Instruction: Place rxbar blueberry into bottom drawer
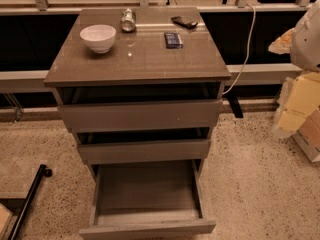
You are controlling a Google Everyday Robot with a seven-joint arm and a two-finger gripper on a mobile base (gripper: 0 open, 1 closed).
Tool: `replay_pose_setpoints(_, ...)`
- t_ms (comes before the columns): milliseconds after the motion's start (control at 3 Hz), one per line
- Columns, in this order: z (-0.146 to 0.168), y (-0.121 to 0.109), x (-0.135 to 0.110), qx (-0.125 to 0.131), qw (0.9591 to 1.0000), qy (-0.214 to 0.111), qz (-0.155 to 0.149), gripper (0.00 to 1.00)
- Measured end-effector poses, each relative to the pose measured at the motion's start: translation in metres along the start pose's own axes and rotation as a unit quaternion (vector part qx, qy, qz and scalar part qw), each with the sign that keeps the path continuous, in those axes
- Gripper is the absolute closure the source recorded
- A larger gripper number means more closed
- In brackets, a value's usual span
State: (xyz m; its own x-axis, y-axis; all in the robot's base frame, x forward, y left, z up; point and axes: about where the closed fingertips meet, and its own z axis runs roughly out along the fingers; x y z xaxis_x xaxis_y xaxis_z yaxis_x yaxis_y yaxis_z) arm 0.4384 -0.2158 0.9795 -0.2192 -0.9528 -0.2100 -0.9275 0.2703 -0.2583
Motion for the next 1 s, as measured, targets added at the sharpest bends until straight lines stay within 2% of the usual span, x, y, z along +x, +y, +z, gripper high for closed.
replay_pose_setpoints(333, 0.000, 0.000, 0.000, 0.000, 1.0000, 0.000, 0.000, 0.00)
replay_pose_setpoints(667, 0.006, -0.008, -0.012, 0.002, 0.9993, -0.034, 0.013, 0.00)
replay_pose_setpoints(1000, 0.017, -0.035, -0.039, 0.012, 0.9946, -0.099, 0.028, 0.00)
